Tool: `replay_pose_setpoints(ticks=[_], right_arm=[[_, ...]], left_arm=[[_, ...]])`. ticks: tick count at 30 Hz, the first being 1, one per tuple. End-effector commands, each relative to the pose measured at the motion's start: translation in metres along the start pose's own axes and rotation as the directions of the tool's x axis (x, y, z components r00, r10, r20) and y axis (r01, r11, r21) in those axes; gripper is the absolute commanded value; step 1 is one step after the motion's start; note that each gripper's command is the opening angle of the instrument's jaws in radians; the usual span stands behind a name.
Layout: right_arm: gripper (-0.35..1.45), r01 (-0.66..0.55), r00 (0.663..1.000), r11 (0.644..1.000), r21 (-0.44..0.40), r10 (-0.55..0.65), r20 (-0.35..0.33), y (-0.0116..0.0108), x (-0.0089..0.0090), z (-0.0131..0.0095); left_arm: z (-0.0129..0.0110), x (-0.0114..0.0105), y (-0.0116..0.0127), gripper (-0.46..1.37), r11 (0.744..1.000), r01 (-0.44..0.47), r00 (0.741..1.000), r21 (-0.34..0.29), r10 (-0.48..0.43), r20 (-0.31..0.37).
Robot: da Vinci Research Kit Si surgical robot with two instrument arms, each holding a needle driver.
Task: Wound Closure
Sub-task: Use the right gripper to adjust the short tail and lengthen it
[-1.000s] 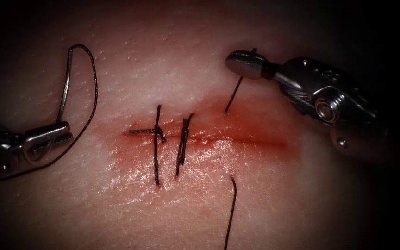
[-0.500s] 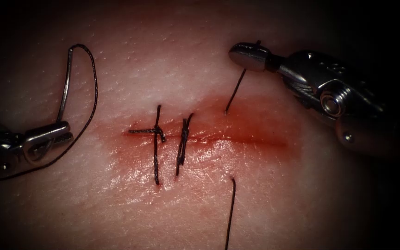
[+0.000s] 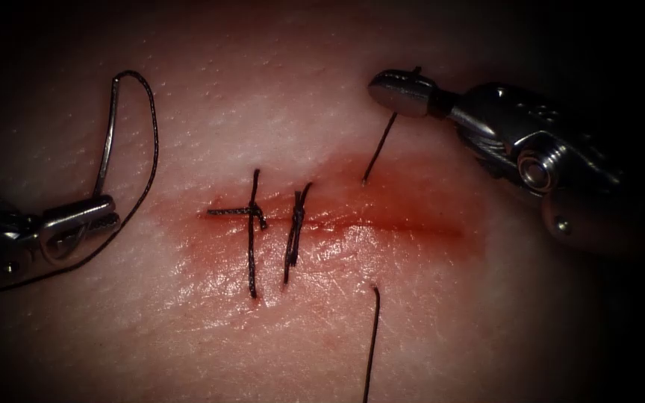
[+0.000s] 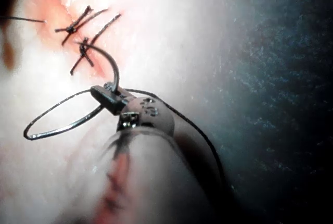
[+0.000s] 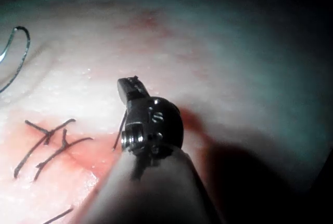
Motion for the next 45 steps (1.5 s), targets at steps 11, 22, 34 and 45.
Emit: replay_pose_setpoints(ticks=[11, 22, 34, 45], right_arm=[[0.97, -0.003, 1.000, 1.000, 0.012, 0.003, -0.023, 0.0002, -0.0001, -0.0001], [0.93, -0.001, 0.999, 1.000, 0.023, 0.002, -0.037, -0.0003, 0.0000, -0.0023], [0.90, 0.000, 0.999, 1.000, 0.029, 0.001, -0.049, -0.0017, 0.0001, -0.0048], [0.84, 0.001, 0.999, 0.999, 0.034, 0.001, -0.049, -0.0028, 0.0002, -0.0056]], left_arm=[[-0.0001, 0.0000, 0.0000, -0.35, 1.000, 0.000, 1.000, -0.009, 0.000, -0.001], [0.0001, -0.0003, -0.0001, -0.35, 1.000, 0.000, 1.000, -0.009, 0.000, -0.003], [0.0005, -0.0006, -0.0001, -0.35, 1.000, 0.001, 1.000, -0.009, -0.001, -0.003], [0.0005, -0.0007, 0.0000, -0.35, 1.000, 0.000, 1.000, -0.009, 0.000, -0.003]])
